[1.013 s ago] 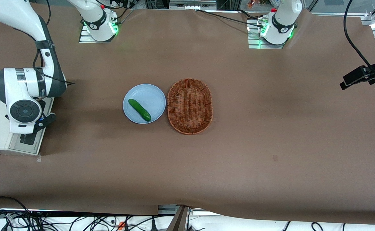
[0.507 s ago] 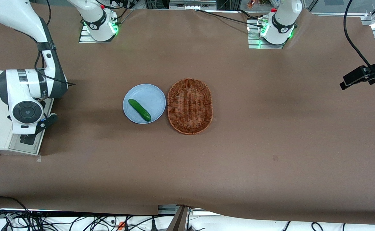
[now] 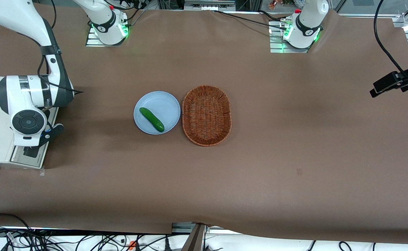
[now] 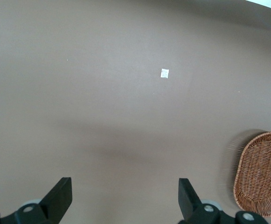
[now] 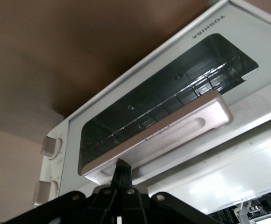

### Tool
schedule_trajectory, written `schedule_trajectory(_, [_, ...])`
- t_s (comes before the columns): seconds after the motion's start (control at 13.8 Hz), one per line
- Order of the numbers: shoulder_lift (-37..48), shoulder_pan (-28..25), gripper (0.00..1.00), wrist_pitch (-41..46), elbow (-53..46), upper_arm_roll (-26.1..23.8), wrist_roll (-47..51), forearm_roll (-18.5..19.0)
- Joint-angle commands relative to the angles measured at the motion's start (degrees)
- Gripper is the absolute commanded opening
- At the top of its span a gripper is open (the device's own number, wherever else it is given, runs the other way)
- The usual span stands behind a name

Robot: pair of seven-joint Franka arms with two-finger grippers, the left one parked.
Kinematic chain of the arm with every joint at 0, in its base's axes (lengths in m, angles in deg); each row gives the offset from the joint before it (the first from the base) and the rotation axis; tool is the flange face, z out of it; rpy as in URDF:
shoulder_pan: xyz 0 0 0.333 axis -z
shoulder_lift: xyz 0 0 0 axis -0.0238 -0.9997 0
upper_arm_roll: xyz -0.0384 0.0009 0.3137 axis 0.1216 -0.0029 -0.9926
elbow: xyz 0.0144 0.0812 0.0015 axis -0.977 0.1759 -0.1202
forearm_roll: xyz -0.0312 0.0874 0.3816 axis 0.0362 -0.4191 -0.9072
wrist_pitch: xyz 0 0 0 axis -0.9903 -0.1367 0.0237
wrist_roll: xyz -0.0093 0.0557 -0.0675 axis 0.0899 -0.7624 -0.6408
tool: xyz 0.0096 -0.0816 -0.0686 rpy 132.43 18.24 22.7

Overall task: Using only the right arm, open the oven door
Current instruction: 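Hook the right gripper under the door handle and pull it outward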

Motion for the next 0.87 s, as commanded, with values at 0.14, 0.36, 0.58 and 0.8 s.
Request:
schedule_trajectory(0.14, [-3.76,0.23,0.00,-2.17,-1.20,-0.54,1.11,-5.47])
schedule_trajectory(0.36, [-4.90,0.06,0.00,-3.31,-1.46,-0.54,1.90,-6.96])
schedule_trajectory(0.58, [-6.05,-0.21,0.00,-5.41,-1.38,-0.54,2.60,-8.29])
schedule_trajectory(0.8, [-7.10,-0.21,0.00,-7.09,-1.46,-0.54,2.69,-8.81])
